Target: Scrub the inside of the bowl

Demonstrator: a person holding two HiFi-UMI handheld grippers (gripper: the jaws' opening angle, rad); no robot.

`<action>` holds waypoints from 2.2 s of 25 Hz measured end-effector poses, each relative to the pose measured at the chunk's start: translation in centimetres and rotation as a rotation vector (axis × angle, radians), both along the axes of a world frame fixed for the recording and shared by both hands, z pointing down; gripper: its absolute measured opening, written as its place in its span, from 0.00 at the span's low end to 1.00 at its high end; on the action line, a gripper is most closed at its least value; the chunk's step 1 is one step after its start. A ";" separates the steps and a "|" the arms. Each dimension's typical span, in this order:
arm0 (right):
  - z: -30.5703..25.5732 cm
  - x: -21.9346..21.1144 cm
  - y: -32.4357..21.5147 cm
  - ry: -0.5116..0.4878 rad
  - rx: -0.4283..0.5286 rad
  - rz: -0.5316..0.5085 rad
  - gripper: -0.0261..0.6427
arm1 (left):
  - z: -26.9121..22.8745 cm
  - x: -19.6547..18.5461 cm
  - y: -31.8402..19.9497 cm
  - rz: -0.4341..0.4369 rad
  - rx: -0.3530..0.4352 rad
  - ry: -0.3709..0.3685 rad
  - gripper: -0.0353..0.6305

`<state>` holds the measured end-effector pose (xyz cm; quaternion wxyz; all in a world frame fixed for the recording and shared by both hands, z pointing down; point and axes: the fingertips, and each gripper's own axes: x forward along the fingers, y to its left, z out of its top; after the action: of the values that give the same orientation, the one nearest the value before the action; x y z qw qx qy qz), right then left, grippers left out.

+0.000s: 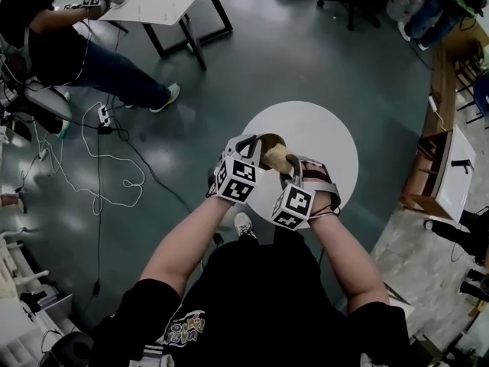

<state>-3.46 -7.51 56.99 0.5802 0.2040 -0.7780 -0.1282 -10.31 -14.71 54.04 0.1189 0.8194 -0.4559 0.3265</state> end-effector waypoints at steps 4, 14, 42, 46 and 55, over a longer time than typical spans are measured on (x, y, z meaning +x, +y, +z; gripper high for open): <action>-0.1 -0.2 1.0 0.050 0.034 -0.048 0.37 | 0.1 0.6 0.3 -0.014 -0.006 0.020 0.09; -1.6 -2.6 2.7 0.042 0.066 -0.078 0.37 | -0.7 1.3 1.9 -0.001 0.011 0.026 0.09; -4.2 0.5 1.6 0.212 0.209 -0.211 0.37 | -3.3 3.2 4.5 0.205 0.098 -0.094 0.08; -4.1 1.0 1.9 0.174 0.169 -0.161 0.37 | -3.6 2.7 4.2 0.163 0.092 -0.059 0.08; -3.3 0.1 5.1 0.033 0.075 -0.080 0.37 | -3.5 1.9 4.0 0.068 0.052 0.012 0.09</action>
<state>-3.38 -2.37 53.68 0.5791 0.1922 -0.7706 -0.1839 -8.46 -10.72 50.50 0.0891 0.8390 -0.4357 0.3136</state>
